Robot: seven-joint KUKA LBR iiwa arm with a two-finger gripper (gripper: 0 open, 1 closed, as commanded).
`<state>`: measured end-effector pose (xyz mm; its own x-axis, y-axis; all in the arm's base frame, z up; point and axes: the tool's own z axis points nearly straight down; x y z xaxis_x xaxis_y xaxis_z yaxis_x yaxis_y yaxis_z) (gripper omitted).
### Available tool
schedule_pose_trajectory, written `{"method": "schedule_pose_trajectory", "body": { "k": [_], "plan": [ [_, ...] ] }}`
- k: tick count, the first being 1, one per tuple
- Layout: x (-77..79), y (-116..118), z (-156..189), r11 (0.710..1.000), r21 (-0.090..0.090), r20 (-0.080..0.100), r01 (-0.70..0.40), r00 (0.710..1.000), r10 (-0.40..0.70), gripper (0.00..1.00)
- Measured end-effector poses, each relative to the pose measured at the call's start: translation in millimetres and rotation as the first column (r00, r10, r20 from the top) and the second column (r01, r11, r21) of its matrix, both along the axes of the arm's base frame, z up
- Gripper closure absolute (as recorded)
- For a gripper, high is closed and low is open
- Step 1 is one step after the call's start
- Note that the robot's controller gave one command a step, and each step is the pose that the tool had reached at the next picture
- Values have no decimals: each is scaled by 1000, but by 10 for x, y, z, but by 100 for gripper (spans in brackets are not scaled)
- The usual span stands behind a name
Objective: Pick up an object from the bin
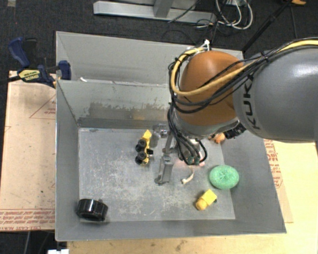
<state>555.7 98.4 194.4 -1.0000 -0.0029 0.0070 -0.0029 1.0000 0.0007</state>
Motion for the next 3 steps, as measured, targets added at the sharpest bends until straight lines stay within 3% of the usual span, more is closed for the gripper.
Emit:
{"method": "schedule_pose_trajectory", "body": {
  "k": [1,2,3],
  "plan": [
    [16,-6,48,1000,1,8,3,1000,-3,0],
    [299,-40,-380,989,0,13,-148,989,148,0],
    [656,-225,-516,982,0,13,-190,982,190,0]
  ]
}}
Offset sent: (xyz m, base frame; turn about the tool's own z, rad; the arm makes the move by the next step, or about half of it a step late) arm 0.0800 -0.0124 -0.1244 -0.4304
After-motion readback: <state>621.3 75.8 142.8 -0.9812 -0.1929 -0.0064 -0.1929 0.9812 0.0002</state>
